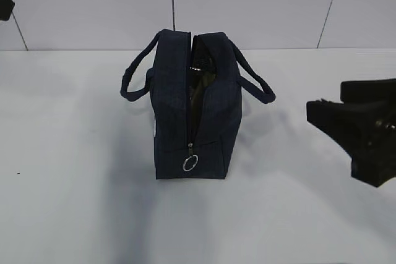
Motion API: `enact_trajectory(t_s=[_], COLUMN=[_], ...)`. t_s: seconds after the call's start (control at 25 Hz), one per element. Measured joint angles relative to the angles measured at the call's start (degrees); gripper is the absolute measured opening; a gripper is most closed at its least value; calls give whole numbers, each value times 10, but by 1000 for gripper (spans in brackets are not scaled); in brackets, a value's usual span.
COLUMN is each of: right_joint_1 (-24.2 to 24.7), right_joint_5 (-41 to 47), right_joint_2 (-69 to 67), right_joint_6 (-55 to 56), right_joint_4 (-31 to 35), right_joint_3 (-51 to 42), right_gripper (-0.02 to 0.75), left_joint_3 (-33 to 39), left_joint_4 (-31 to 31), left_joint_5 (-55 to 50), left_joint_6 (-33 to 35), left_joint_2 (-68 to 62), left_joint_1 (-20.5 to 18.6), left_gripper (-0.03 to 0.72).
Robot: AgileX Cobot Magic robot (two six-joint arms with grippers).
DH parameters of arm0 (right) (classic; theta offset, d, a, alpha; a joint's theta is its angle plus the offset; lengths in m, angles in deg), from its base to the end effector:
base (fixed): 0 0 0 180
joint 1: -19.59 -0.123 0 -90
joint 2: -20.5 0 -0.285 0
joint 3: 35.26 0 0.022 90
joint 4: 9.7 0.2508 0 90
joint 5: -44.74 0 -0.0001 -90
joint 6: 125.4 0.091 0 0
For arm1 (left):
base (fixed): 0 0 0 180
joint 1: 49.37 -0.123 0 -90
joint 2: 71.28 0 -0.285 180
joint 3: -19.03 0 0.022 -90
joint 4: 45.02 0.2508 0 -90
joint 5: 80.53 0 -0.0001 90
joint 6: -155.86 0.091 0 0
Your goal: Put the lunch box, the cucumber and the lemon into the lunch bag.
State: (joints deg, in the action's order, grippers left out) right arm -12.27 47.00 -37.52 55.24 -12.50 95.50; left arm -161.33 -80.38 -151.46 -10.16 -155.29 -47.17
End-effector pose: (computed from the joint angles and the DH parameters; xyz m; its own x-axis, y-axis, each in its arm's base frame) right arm 0.1537 0.0953 0.2808 -0.2637 -0.2082 -0.9418 -0.5366 0.8431 -0.0361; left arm 0.2522 -0.0595 0.3896 -0.8663 0.0468 -0.4974 0.3138 0.8256 -0.4689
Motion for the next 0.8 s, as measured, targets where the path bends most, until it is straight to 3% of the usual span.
enact_trajectory(t_s=[0.28,0.48,0.6,0.8], right_joint_1=[0,0,0,0], right_joint_5=[-57,-240,-325,-377], right_joint_2=[-61,-124,-161,-229], right_joint_6=[2,29,40,54], right_joint_4=[6,6,-20,-91], right_joint_3=[-20,-74,-97,-101], right_gripper=[438,438,438,438], left_joint_3=[0,0,0,0], left_joint_4=[-14,-33,-42,-45], left_joint_5=[0,0,0,0], left_joint_6=[0,0,0,0], left_joint_2=[0,0,0,0], left_joint_1=[0,0,0,0], left_gripper=[228,228,228,228])
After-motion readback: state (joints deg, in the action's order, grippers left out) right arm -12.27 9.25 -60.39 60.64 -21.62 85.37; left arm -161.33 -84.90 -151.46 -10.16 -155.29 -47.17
